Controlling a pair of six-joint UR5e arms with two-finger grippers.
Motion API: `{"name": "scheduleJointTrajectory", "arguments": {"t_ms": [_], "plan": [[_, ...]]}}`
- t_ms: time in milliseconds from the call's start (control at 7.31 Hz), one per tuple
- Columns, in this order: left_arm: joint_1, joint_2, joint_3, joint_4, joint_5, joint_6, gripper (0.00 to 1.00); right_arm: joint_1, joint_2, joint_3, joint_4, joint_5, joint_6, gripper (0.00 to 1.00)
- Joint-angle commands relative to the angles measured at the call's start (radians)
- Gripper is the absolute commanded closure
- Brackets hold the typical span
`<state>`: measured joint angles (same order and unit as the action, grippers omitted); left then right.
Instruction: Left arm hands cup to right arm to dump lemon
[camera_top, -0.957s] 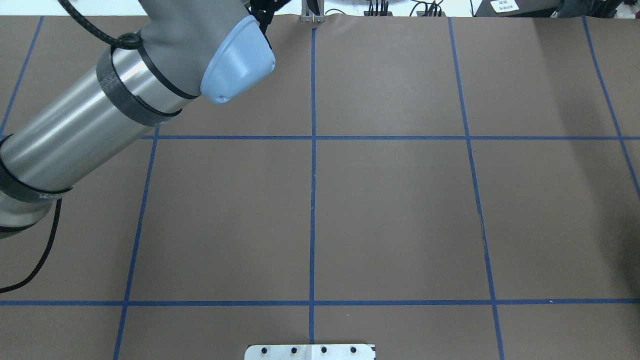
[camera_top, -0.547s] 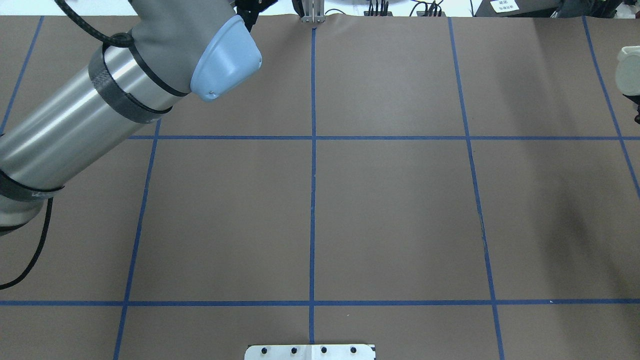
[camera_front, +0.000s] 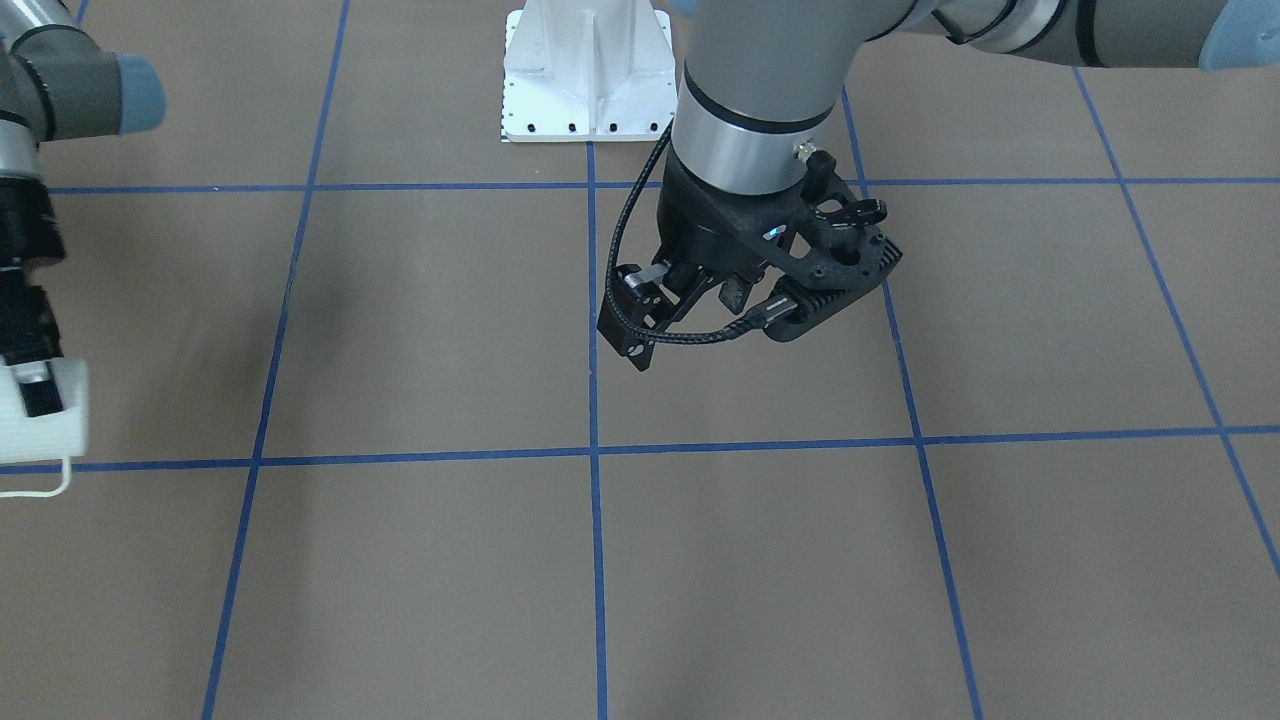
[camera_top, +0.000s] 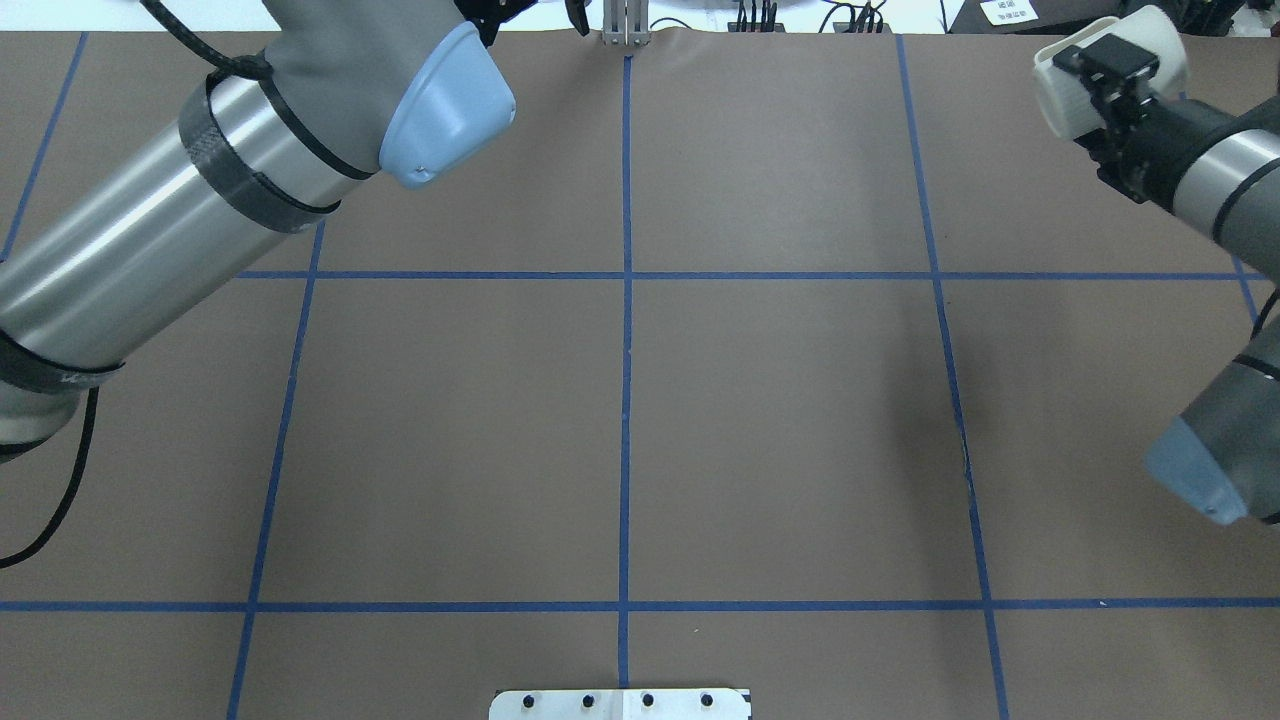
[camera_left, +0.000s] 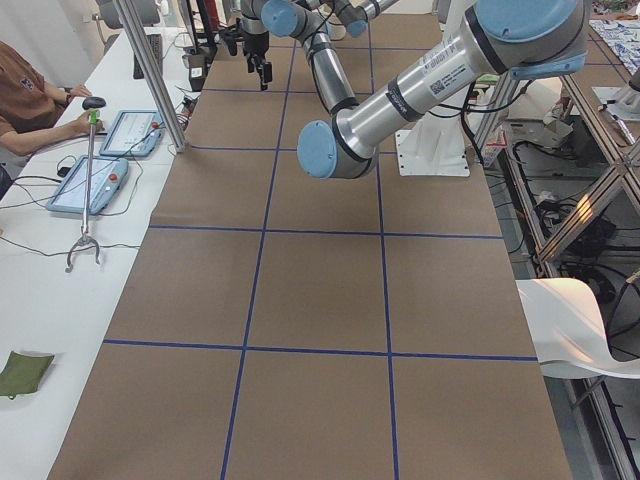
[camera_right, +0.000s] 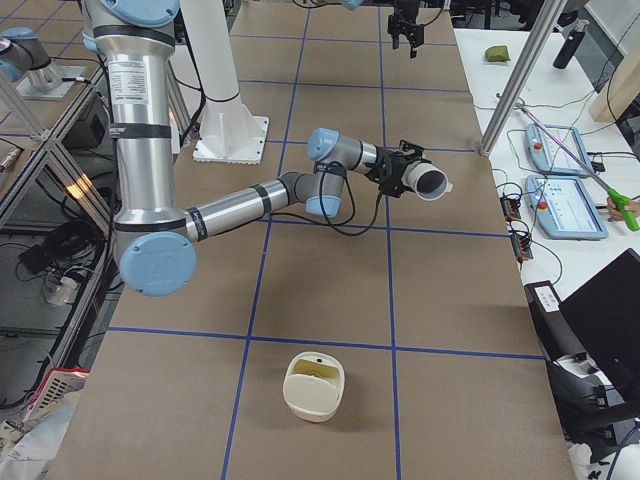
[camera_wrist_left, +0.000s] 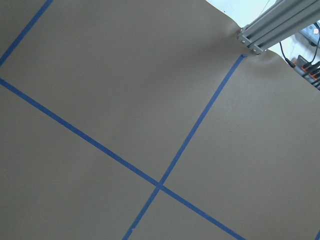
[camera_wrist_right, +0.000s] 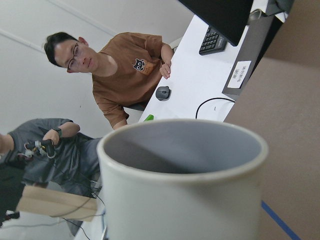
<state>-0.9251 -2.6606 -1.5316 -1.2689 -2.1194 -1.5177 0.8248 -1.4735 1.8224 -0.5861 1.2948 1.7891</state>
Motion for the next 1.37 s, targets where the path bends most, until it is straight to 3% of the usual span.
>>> {"name": "scheduleJointTrajectory", "arguments": {"t_ms": [0, 274, 547, 821, 1231], "plan": [[-0.023, -0.001, 0.01, 0.0, -0.002, 0.046, 0.0, -0.242, 0.159, -0.024, -0.206, -0.307, -0.233, 0.96], [-0.02, -0.007, 0.015, 0.0, -0.01, 0.057, 0.0, -0.414, 0.296, -0.032, -0.439, -0.499, -0.323, 0.96], [-0.017, -0.012, 0.013, 0.023, -0.013, 0.059, 0.0, -0.492, 0.353, -0.139, -0.465, -0.61, -0.469, 0.96], [0.021, -0.067, 0.013, 0.135, -0.013, 0.059, 0.0, -0.539, 0.5, -0.263, -0.51, -0.721, -0.536, 0.96], [0.135, -0.068, 0.007, 0.138, -0.014, 0.05, 0.0, -0.567, 0.577, -0.284, -0.603, -0.785, -0.536, 0.96]]}}
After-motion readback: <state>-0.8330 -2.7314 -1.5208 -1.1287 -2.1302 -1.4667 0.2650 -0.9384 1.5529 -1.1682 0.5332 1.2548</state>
